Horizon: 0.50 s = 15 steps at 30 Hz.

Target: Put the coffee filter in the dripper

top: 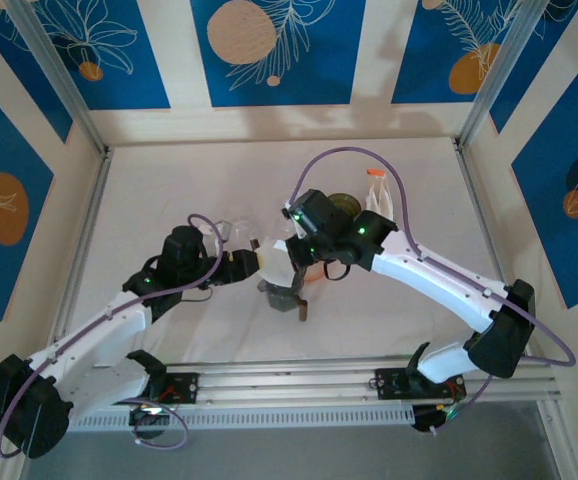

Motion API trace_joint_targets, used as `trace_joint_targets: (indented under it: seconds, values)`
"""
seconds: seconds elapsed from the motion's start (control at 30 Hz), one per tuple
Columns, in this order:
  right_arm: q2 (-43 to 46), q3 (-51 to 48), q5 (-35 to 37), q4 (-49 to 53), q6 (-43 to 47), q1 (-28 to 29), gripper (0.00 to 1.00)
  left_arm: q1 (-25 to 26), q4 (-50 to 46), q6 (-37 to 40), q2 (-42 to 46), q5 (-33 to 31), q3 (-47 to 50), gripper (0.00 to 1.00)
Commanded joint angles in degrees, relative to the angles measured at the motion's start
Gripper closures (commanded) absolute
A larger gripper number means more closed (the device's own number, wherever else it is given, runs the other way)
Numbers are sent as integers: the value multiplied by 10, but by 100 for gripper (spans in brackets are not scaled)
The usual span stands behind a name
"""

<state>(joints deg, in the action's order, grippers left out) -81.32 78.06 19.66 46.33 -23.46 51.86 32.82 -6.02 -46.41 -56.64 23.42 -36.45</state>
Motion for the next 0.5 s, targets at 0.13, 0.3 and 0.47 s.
trace_joint_targets:
  seconds: [0.13, 0.3, 0.47]
  values:
    - [-24, 7, 67, 30, 17, 15, 100, 7, 9, 6, 8, -9, -14, 46]
    - [-36, 8, 89, 39, 21, 21, 100, 7, 26, 3, -4, -1, -7, 46]
    - [-34, 10, 106, 42, 21, 26, 100, 7, 28, 4, -8, 3, -8, 47]
